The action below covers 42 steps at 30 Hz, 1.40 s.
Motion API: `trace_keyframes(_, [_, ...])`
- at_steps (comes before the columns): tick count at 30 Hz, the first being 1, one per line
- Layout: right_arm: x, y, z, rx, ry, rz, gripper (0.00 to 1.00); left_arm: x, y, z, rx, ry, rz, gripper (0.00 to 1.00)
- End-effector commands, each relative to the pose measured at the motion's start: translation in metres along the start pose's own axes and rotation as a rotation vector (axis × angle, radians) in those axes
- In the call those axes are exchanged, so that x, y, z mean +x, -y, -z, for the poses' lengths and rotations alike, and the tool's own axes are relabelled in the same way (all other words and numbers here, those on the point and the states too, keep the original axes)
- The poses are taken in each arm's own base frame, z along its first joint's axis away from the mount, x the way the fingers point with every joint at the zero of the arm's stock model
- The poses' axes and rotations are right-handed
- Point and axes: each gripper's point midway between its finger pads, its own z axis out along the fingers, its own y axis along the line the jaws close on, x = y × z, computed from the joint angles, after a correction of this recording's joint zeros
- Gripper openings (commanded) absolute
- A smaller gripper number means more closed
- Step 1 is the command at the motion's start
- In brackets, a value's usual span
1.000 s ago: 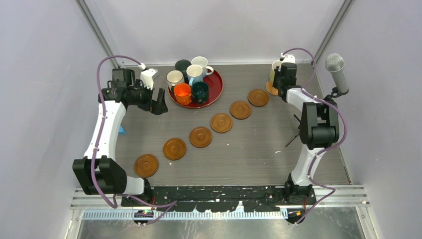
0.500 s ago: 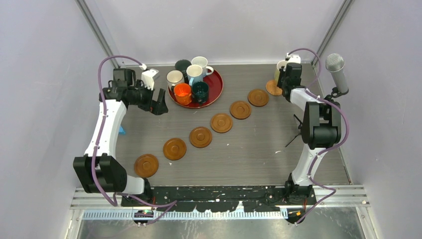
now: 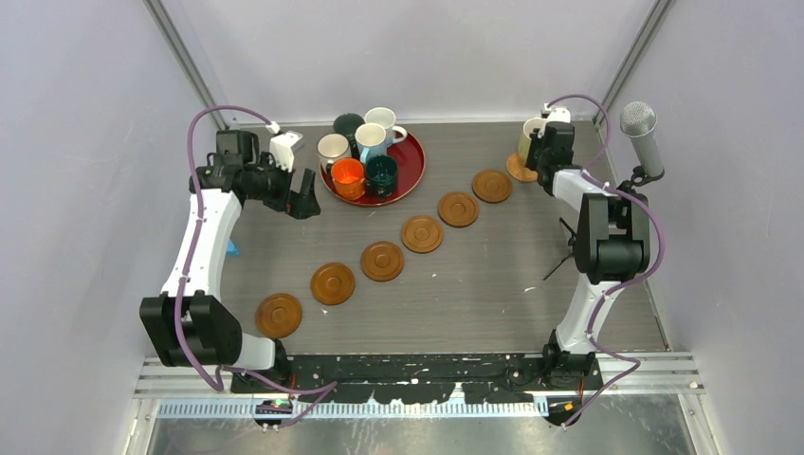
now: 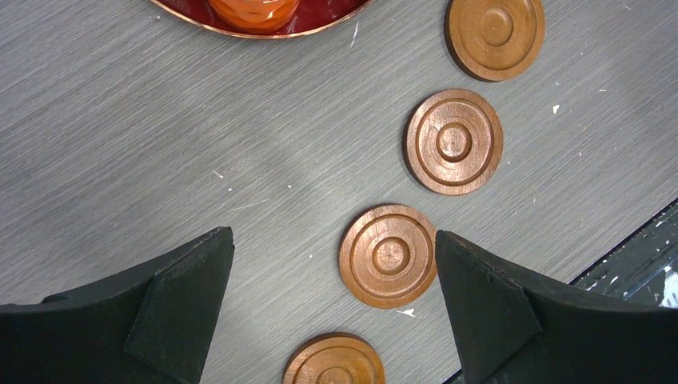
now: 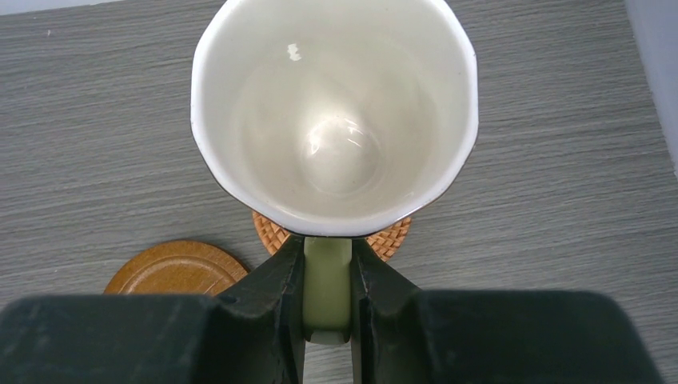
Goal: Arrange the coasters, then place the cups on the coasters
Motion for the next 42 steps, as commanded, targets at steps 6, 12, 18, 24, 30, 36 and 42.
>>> trace_keyframes(6, [-0.055,-0.003,0.008,-0.017,0.188,-0.020,0.00,-0.011,0.002,0.009,0.001,0.032,-0.007,1.00])
trace_keyframes(12, [-0.049,-0.004,0.003,-0.019,0.182,-0.016,0.00,-0.013,0.003,0.009,0.001,0.034,-0.006,1.00])
trace_keyframes(18, [-0.040,-0.004,-0.002,-0.021,0.168,-0.013,0.00,-0.012,0.002,0.010,-0.002,0.033,-0.005,1.00])
trace_keyframes(24, [-0.029,-0.005,0.001,-0.031,0.142,-0.012,0.00,-0.008,0.003,0.009,-0.006,0.023,-0.001,1.00])
trace_keyframes(30, [-0.024,-0.005,0.004,-0.032,0.123,-0.007,0.19,-0.007,0.003,0.008,-0.006,0.021,0.010,1.00])
trace_keyframes(36, [-0.022,-0.005,0.010,-0.039,0.112,-0.007,0.43,-0.008,0.003,0.009,-0.007,0.024,0.012,1.00])
trace_keyframes(42, [-0.023,-0.005,0.022,-0.041,0.100,-0.004,0.49,-0.010,0.004,0.012,-0.011,0.032,0.005,1.00])
